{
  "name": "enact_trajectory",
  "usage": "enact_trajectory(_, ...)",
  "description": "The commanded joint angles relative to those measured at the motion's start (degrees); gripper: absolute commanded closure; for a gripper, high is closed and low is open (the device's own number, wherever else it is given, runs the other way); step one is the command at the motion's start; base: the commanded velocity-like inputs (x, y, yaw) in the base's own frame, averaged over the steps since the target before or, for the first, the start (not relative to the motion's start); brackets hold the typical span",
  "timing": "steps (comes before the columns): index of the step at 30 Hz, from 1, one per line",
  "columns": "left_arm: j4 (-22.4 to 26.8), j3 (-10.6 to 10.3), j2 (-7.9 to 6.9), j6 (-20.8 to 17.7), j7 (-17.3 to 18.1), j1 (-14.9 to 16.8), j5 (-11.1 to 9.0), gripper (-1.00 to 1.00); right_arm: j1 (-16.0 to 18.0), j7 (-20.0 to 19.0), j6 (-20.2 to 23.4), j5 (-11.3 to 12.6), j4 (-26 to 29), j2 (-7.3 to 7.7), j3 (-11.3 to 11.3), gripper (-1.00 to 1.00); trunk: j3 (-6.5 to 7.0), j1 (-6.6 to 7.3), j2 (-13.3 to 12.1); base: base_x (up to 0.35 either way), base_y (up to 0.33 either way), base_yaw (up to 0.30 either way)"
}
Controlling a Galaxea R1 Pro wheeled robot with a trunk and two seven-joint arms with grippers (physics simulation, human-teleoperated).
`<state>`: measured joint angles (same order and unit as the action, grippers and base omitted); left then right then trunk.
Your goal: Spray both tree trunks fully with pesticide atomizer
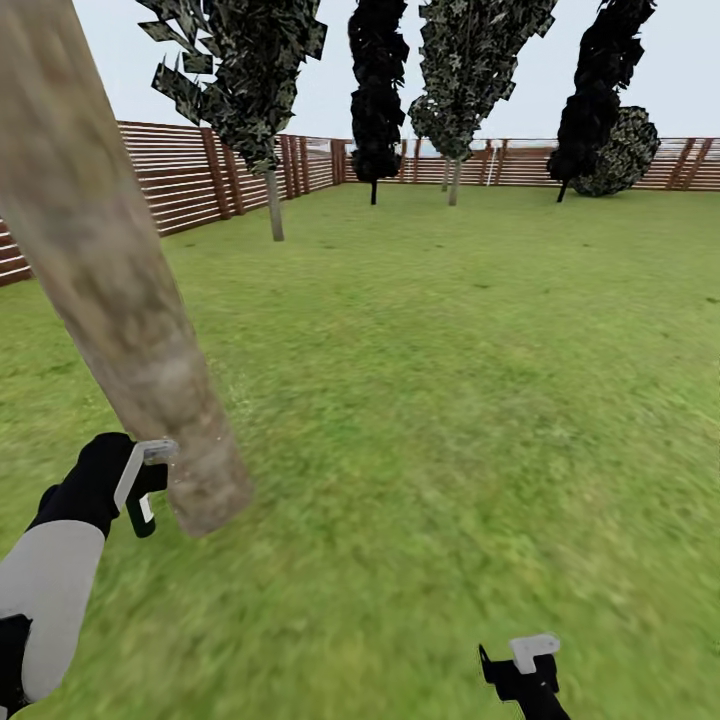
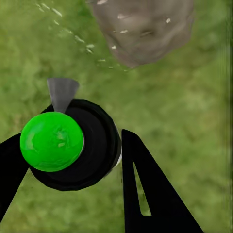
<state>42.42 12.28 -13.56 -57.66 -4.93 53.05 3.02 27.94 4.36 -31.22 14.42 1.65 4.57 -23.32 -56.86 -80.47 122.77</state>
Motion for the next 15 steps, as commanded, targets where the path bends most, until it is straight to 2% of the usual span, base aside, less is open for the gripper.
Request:
enact_trajectory(1,0.1,0.1,0.03,-0.3,0.1,0.0,0.3,1.0,0.0,0.2,-0.1,0.3,0.0,0.0,-0.5,-1.0,-0.05,0.0,0.0,0.078,-0.258,0.0)
enact_trajectory(15,0.0,0.1,0.03,-0.3,0.1,0.0,0.3,1.0,0.0,0.2,-0.1,0.3,0.0,-0.05,-0.5,-1.0,-0.05,0.0,0.0,0.019,-0.273,0.0)
